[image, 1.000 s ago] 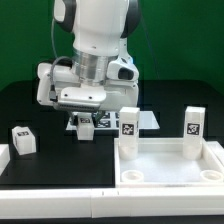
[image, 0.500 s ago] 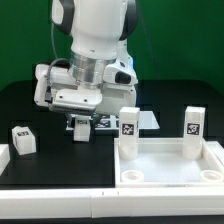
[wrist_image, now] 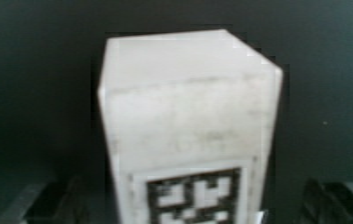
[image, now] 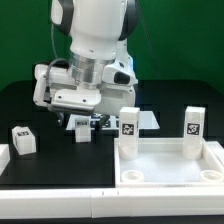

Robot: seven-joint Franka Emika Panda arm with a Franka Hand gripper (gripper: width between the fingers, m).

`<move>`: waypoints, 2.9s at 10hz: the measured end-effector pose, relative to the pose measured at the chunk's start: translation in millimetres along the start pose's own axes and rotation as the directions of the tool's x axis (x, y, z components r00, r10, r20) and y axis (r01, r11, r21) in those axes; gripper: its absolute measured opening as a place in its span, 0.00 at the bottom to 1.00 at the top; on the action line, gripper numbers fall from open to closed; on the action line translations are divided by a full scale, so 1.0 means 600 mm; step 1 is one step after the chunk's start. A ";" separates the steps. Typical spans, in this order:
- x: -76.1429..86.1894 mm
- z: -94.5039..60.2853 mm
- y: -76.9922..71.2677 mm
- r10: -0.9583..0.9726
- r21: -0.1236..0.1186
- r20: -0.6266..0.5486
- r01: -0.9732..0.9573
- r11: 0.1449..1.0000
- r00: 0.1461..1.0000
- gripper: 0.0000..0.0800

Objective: Assemble square table

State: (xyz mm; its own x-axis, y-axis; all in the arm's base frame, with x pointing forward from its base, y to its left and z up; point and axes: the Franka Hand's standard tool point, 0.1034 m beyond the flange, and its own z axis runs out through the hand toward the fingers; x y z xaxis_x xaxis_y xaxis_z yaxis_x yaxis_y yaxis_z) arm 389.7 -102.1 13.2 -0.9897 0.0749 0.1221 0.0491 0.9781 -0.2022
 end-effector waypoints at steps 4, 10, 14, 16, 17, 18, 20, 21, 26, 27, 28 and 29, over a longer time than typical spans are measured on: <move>-0.011 -0.076 0.010 0.387 0.037 0.096 -0.391 0.919 0.917 0.81; -0.025 -0.085 0.007 0.723 -0.014 0.078 -0.724 0.690 0.687 0.81; -0.027 -0.082 -0.020 0.972 -0.034 0.045 -0.972 0.234 0.232 0.81; -0.028 -0.082 -0.017 0.987 -0.037 0.040 -0.986 0.159 0.158 0.81; -0.028 -0.082 -0.016 0.995 -0.039 0.035 -0.995 0.095 0.093 0.81; -0.028 -0.082 -0.015 0.998 -0.040 0.031 -0.997 0.060 0.059 0.81; -0.033 -0.083 -0.032 0.984 -0.032 -0.008 -0.984 -0.177 -0.176 0.81; -0.032 -0.082 -0.039 0.937 -0.021 -0.026 -0.937 -0.350 -0.349 0.81; -0.048 -0.099 -0.027 0.714 0.025 -0.026 -0.715 -0.699 -0.699 0.81; -0.050 -0.101 -0.023 0.658 0.032 -0.029 -0.658 -0.752 -0.753 0.81; -0.057 -0.107 -0.019 0.514 0.059 0.015 -0.512 -0.857 -0.858 0.81; -0.069 -0.100 -0.002 0.366 0.071 0.025 -0.363 -0.929 -0.930 0.81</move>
Offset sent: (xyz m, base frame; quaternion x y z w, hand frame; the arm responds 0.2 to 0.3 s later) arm 0.0206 0.0109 0.0460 0.0550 -0.0314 0.2868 0.9559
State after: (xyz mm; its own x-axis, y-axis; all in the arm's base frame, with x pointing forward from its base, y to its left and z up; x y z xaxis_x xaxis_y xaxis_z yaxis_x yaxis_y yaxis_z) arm 438.9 -95.0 66.8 0.9354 0.2831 -0.2120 0.3043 -0.9496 0.0745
